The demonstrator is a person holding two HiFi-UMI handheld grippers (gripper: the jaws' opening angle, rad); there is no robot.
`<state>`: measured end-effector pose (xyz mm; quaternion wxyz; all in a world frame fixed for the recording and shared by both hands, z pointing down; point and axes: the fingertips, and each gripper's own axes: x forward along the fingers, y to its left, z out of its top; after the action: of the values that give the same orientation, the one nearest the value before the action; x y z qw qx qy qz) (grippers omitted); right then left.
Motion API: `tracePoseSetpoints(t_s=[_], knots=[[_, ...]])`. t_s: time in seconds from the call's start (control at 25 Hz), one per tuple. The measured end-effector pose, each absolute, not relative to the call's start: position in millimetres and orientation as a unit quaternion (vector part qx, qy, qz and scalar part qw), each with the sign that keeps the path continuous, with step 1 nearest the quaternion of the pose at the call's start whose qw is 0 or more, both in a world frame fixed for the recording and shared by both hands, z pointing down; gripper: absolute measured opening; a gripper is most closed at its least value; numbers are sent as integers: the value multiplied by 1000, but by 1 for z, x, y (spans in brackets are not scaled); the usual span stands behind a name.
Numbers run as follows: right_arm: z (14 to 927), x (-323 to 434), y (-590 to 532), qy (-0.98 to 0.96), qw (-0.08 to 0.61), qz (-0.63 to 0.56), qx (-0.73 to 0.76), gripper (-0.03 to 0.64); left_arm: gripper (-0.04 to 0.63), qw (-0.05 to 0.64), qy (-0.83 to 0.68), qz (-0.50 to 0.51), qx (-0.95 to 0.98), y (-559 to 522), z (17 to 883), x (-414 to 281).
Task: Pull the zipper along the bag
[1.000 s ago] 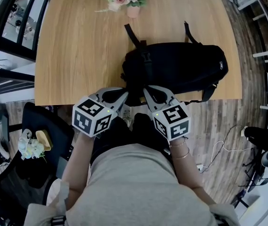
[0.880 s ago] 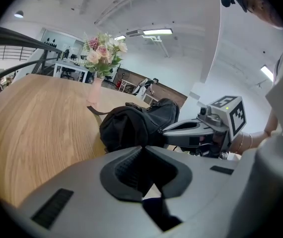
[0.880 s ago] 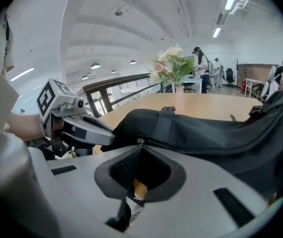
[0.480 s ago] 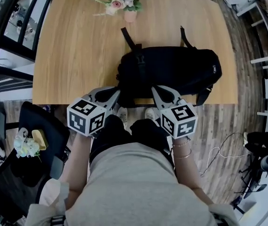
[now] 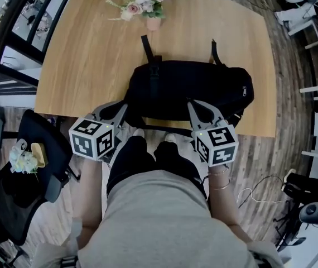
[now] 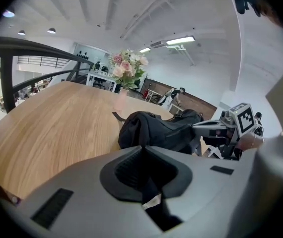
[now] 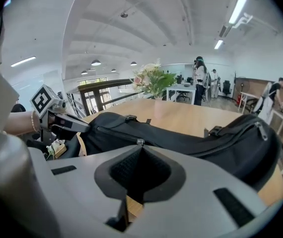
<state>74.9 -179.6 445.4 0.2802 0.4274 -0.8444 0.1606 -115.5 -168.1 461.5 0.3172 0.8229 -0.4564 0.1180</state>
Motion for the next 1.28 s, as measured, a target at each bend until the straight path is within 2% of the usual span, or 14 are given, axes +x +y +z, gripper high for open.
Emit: tracePoseSetpoints(t_s=[0.48,0.8,1.04,1.28], knots=[[435,111,-192,-856,280,144,410,11,32,305,-555,108,767,-164,456,-117],[426,113,-195,-872,266,137,387,11,37,205,-601,205,745,-160,442,-104],[422,110,-196,-880,252,137,379,11,142,185,-593,224,751,-157,431,-92],[417,111,-197,-883,242,136,377,11,203,150,-591,247,753,-163,419,-80]])
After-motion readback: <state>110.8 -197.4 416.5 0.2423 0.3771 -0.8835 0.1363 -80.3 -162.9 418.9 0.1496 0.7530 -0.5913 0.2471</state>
